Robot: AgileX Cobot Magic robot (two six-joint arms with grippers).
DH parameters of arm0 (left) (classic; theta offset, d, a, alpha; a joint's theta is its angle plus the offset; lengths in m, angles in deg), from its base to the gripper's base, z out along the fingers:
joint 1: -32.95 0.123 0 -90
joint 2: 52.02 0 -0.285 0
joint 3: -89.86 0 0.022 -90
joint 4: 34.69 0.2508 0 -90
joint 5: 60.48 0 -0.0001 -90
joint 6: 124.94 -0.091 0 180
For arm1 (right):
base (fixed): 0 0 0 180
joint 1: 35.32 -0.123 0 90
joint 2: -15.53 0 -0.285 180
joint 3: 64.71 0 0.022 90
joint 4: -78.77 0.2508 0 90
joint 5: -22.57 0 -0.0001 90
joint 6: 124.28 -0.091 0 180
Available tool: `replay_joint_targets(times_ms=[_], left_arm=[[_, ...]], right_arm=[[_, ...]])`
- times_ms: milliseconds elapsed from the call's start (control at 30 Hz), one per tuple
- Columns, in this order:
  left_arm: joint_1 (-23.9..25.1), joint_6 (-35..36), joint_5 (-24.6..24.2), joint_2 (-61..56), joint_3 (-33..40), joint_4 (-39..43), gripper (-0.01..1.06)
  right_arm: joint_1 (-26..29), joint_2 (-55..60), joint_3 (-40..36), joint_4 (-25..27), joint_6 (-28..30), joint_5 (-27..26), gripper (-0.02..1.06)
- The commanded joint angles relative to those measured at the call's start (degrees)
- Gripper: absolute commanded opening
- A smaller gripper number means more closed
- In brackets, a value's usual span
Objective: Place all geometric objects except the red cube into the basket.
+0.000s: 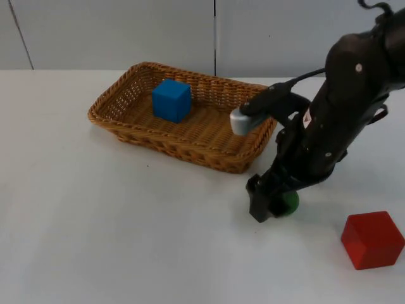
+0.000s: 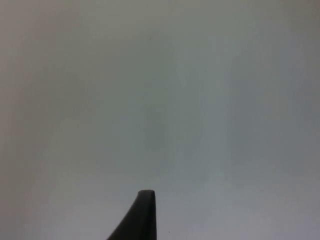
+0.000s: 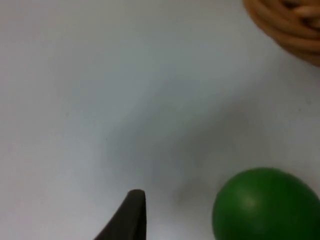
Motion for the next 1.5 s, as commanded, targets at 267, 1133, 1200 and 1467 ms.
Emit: replay_joint_targets(times_ms=[267, 1133, 1200, 1467], left_arm=[[0.3, -0.2, 0.3, -0.5, 0.2, -0.5, 0.98], [0.3, -0.3, 1.0, -0.5, 0.2, -0.6, 0.98], [0.3, -0.3, 1.0, -0.5, 0.2, -0.6, 0.98], [0.3, -0.3, 1.1, -0.5, 0.2, -0.5, 0.98]], right_arm=[[-0.4, 0.5, 0.2, -0.3, -0.4, 0.4, 0.51], [-0.4, -13.8, 10.6, -1.0, -0.6, 13.4, 0.00], [-0.4, -12.3, 13.5, -1.0, -0.6, 14.8, 0.00], [0.6, 4.3, 35.1, -1.1, -1.1, 22.7, 0.00]])
